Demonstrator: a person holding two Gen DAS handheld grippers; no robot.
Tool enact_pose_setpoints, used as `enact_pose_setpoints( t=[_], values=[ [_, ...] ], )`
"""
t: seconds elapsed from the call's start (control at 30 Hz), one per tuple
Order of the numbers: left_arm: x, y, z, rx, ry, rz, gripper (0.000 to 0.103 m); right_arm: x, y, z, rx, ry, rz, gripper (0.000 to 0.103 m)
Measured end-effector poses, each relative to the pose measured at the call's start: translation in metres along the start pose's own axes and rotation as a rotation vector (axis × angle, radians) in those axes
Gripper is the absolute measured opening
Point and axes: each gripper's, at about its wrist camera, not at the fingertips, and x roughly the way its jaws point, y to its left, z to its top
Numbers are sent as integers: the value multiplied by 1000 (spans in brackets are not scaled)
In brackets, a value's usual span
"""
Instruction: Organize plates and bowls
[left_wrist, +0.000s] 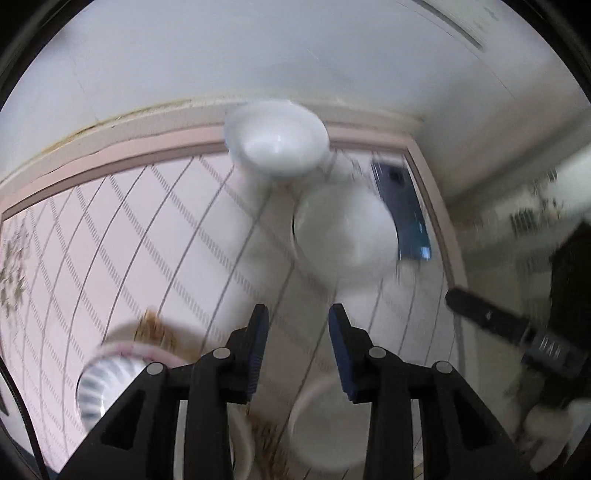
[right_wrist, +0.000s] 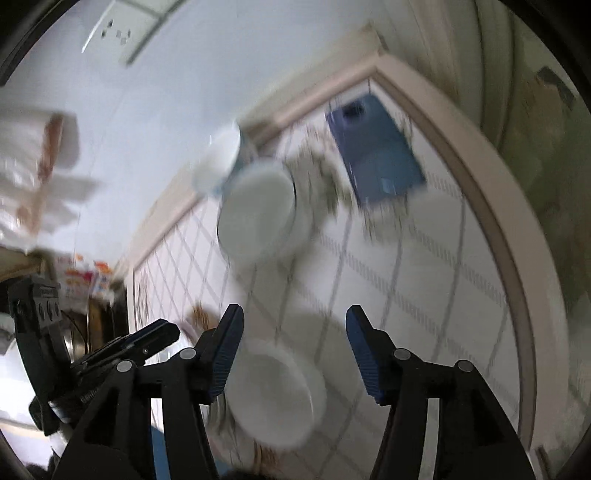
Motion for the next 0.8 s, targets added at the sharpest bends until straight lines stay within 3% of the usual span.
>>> enact_pose_setpoints(
  t=[0.17, 0.33, 0.37, 0.43, 0.5, 0.57, 0.8],
  values=[
    [42, -1, 44, -13, 50, 15, 31, 42, -10, 43, 71, 15, 15, 60],
    [80, -6, 54, 20, 134, 41, 31, 76, -20, 60, 122, 55, -3, 56],
    [85, -8, 54, 26, 134, 45, 30, 81, -20, 59, 127, 62, -2, 52],
    [88, -12, 51, 35, 124, 52, 18, 89, -23, 61, 128, 69, -2, 38],
    [91, -14, 51, 45, 108, 66, 16, 96, -22, 61, 116, 75, 14, 23],
    [91, -15, 50, 51, 95, 78, 13, 98, -16, 60, 92, 67, 9, 16],
    [85, -15, 47, 61, 87, 66, 12, 96, 0, 54, 38, 49, -45, 16]
  ],
)
